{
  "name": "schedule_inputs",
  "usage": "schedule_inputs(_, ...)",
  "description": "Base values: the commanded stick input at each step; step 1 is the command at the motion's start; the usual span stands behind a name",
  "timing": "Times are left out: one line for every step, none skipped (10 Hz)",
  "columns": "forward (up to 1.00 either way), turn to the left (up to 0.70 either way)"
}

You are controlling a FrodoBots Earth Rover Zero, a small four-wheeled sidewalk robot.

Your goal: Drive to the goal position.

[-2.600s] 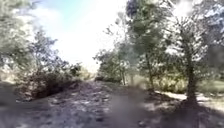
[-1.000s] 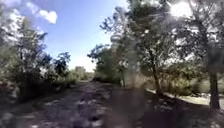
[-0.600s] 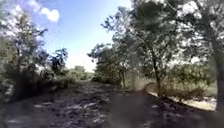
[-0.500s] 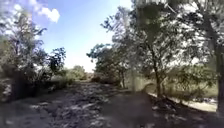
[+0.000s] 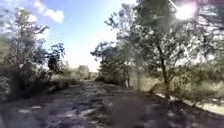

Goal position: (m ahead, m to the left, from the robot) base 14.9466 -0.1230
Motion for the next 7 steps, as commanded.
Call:
schedule_inputs(0.70, 0.14)
schedule_inputs(0.70, 0.14)
schedule_inputs(0.70, 0.14)
schedule_inputs(0.70, 0.14)
schedule_inputs(0.70, 0.13)
schedule_inputs(0.70, 0.02)
schedule_inputs(0.70, 0.00)
